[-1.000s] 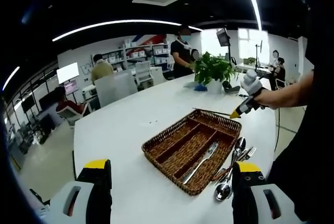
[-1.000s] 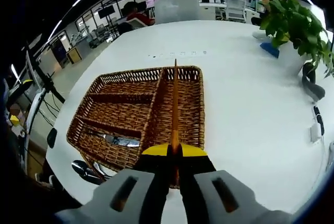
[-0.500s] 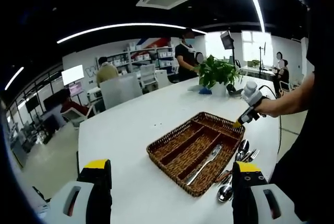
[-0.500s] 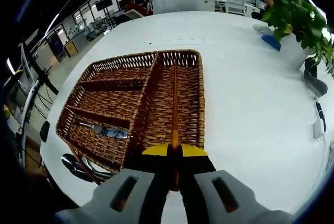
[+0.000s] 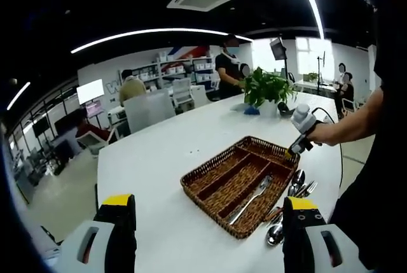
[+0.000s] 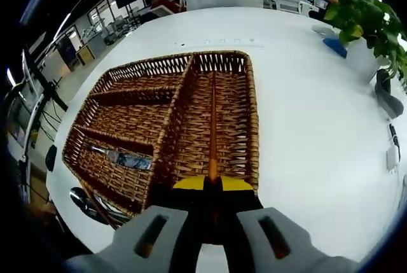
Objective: Arrange the knives, forks, and spoons in their matching storage slots by inserting each utensil handle-first until every utensil is classified and aligned in the correct compartment
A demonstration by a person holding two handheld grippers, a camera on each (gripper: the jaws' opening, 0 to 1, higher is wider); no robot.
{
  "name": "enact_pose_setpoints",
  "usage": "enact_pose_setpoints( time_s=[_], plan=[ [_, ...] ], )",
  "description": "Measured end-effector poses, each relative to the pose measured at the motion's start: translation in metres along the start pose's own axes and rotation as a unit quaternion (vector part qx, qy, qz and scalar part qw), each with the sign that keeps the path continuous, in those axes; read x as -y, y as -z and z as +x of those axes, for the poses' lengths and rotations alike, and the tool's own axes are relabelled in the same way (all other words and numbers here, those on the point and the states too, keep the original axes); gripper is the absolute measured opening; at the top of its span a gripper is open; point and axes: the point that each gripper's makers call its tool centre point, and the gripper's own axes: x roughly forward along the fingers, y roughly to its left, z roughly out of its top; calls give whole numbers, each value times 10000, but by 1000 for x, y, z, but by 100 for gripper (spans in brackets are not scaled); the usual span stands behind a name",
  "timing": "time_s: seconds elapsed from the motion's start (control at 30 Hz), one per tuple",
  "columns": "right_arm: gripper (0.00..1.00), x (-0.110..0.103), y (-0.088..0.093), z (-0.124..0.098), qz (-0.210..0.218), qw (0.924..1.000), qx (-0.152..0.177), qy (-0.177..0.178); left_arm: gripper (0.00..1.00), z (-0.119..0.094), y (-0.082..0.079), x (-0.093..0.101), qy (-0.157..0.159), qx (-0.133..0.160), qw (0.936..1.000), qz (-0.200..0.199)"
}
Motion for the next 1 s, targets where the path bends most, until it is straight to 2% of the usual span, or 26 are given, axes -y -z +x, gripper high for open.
enact_pose_setpoints(
  time_s=[0.37, 0.7, 1.0],
  plan=[
    [4, -4, 14, 12, -119, 9993, -338, -89, 100, 0, 4, 1, -6, -19, 10000, -68],
    [4, -6, 12, 16, -373, 9985, -388, -115, 100, -1, 6, 1, -10, -39, 9999, -98],
    [5, -9, 12, 15, -584, 9971, -371, -323, 100, -1, 6, 1, -21, -38, 10000, -88]
  ],
)
